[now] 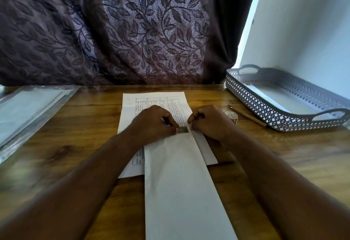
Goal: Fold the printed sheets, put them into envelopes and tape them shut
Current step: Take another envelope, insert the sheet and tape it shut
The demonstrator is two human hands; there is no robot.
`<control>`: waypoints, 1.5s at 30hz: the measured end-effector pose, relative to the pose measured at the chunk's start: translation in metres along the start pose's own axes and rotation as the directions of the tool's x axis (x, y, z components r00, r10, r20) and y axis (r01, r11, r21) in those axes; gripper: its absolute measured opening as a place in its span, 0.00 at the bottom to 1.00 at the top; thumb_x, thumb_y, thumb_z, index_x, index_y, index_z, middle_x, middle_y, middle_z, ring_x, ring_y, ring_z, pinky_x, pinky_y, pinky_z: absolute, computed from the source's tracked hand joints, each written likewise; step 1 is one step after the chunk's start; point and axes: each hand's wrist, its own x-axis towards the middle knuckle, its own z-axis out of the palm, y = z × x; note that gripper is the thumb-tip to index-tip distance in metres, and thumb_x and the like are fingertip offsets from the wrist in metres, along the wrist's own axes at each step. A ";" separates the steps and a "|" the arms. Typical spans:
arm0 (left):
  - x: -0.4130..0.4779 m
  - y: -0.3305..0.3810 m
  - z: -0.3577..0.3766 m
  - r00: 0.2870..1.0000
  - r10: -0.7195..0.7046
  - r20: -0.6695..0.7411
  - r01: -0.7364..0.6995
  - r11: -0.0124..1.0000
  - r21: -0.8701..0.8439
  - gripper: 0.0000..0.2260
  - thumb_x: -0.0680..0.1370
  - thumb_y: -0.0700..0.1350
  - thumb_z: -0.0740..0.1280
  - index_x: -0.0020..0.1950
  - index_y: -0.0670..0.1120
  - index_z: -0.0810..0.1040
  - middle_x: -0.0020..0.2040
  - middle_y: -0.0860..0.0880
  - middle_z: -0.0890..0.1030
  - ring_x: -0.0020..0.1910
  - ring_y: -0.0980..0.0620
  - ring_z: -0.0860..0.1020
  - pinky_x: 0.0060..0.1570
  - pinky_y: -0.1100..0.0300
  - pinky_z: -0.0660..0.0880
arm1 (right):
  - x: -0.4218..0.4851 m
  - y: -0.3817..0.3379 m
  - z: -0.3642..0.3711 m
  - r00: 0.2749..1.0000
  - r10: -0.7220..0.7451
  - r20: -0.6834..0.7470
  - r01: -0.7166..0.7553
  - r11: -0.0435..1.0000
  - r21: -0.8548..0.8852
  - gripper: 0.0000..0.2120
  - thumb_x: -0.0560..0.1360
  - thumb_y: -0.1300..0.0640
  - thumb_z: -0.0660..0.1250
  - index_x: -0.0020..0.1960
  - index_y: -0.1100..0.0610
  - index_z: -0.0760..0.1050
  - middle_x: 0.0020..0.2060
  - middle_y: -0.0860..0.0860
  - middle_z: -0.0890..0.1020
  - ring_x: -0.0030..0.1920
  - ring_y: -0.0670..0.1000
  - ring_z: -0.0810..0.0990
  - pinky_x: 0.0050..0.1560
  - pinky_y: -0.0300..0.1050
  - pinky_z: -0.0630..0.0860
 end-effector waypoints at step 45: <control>0.001 0.001 0.002 0.995 -0.090 0.033 0.091 0.996 -0.023 0.06 0.73 0.46 0.76 0.48 0.54 0.82 0.47 0.54 0.81 0.47 0.55 0.78 0.54 0.49 0.79 | -0.004 0.000 0.011 0.993 -0.056 -0.099 0.055 0.998 -0.009 0.07 0.73 0.65 0.70 0.43 0.55 0.84 0.36 0.43 0.80 0.38 0.43 0.77 0.34 0.37 0.68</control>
